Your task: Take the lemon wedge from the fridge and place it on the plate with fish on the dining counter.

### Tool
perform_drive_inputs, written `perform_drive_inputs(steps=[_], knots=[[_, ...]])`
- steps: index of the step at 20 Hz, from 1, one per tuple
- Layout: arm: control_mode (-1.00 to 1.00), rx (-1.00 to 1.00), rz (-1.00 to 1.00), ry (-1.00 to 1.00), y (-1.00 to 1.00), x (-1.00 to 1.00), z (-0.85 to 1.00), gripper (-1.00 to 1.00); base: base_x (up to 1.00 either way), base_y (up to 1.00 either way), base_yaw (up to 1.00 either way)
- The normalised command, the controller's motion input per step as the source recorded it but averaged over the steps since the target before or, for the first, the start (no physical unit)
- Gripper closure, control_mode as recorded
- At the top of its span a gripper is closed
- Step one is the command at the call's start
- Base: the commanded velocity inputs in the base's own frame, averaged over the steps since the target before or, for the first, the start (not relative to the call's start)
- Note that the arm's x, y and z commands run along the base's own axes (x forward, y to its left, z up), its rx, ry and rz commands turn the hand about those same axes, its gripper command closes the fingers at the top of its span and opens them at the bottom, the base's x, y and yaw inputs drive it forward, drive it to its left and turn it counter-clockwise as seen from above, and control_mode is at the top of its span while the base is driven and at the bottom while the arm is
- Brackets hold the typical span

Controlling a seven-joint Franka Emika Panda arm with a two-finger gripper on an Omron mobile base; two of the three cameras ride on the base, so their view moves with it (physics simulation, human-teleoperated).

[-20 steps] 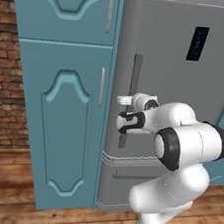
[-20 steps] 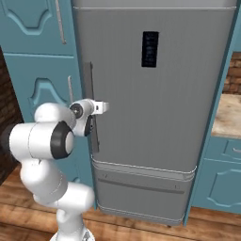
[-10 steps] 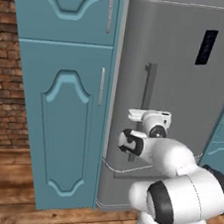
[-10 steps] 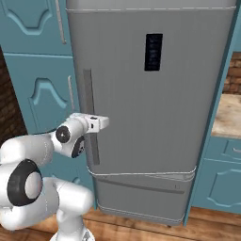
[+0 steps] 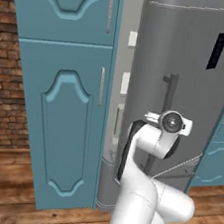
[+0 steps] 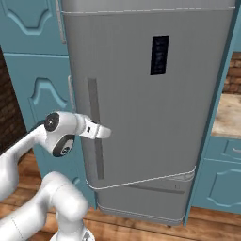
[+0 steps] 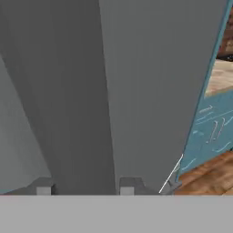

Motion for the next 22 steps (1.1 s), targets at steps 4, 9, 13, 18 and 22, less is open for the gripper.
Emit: perform_drive_inputs(steps=[4, 9, 13, 18, 22], knots=[[-1.00, 0.14, -0.29, -0.01, -0.85, -1.00, 0.51, -1.00, 0.00, 0.00, 0.00], [-1.00, 0.03, -0.26, -0.20, -0.34, -1.00, 0.32, -1.00, 0.00, 0.00, 0.00], [-1.00, -0.28, -0.02, -0.51, 0.81, -1.00, -0.15, -1.00, 0.00, 0.00, 0.00], [-1.00, -0.36, -0.05, -0.34, 1.00, -0.66, -0.09, -1.00, 0.00, 0.00, 0.00], [-1.00, -0.28, -0.20, -0.24, 1.00, -0.11, 0.17, -1.00, 0.00, 0.00, 0.00]])
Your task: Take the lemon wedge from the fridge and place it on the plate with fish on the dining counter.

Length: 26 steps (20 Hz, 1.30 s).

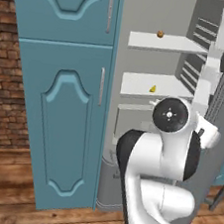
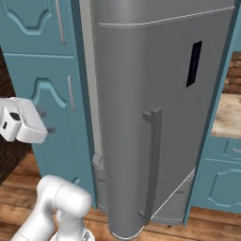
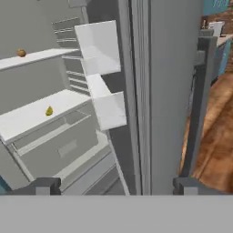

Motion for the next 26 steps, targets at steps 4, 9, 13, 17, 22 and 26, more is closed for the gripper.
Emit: perform_drive_inputs(steps=[4, 9, 13, 17, 22, 26], knots=[[-1.00, -0.24, -0.46, -0.01, 0.53, 0.44, 0.04, -1.00, 0.00, 0.00, 0.00], [-1.00, -0.19, -0.45, 0.00, -0.36, 0.82, -0.07, -1.00, 0.00, 0.00, 0.00], [-1.00, -0.12, -0.38, 0.00, -0.81, 0.76, -0.10, -1.00, 0.00, 0.00, 0.00], [-1.00, -0.10, -0.27, 0.00, -0.94, 0.18, -0.08, -1.00, 0.00, 0.00, 0.00], [-1.00, -0.09, -0.16, -0.01, -0.89, 0.00, -0.03, -1.00, 0.00, 0.00, 0.00], [-1.00, -0.07, 0.03, -0.13, -0.09, -0.08, 0.14, -1.00, 0.00, 0.00, 0.00]])
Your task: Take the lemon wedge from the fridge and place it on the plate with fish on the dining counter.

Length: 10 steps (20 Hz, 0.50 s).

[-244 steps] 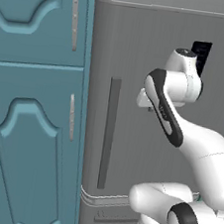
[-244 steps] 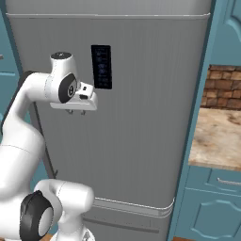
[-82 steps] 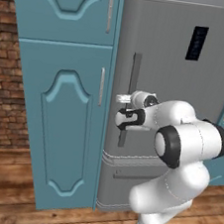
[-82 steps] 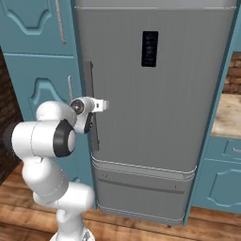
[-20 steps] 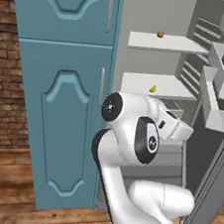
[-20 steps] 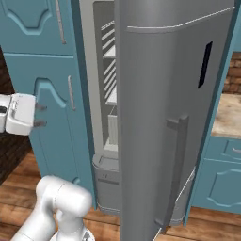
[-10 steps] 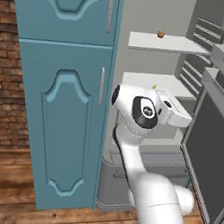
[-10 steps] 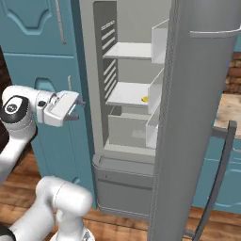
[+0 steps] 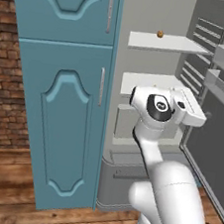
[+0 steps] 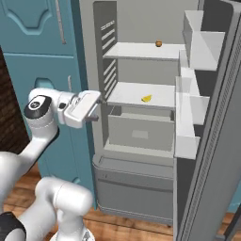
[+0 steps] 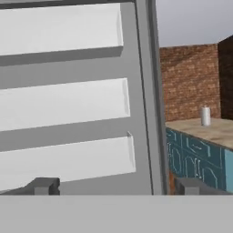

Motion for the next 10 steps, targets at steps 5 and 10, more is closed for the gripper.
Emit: perform_drive_inputs(steps=[5, 10], knots=[[-1.00, 0.02, 0.25, 0.05, 0.40, -0.58, 0.33, -1.00, 0.00, 0.00, 0.00], [-1.00, 0.37, 0.33, 0.28, 0.10, -0.03, 0.26, -1.00, 0.00, 0.00, 0.00]])
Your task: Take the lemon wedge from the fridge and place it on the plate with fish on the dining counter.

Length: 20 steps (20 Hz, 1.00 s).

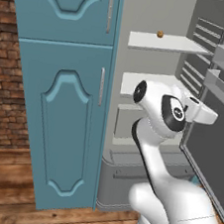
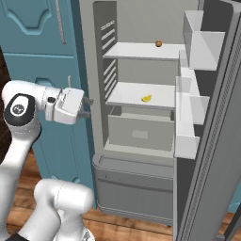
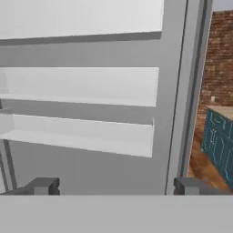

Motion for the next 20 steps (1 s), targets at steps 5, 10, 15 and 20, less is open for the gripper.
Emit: perform_drive_inputs(steps=[5, 10, 15, 20], knots=[[-1.00, 0.57, 0.34, 0.40, 0.00, 0.00, 0.11, -1.00, 0.00, 0.00, 0.00], [-1.00, 0.53, 0.33, 0.36, 0.00, 0.00, -0.31, -1.00, 0.00, 0.00, 0.00], [-1.00, 0.35, 0.26, 0.02, 0.06, 0.00, -0.05, -1.00, 0.00, 0.00, 0.00], [-1.00, 0.05, 0.18, -0.52, 0.22, -0.04, -0.27, -1.00, 0.00, 0.00, 0.00]])
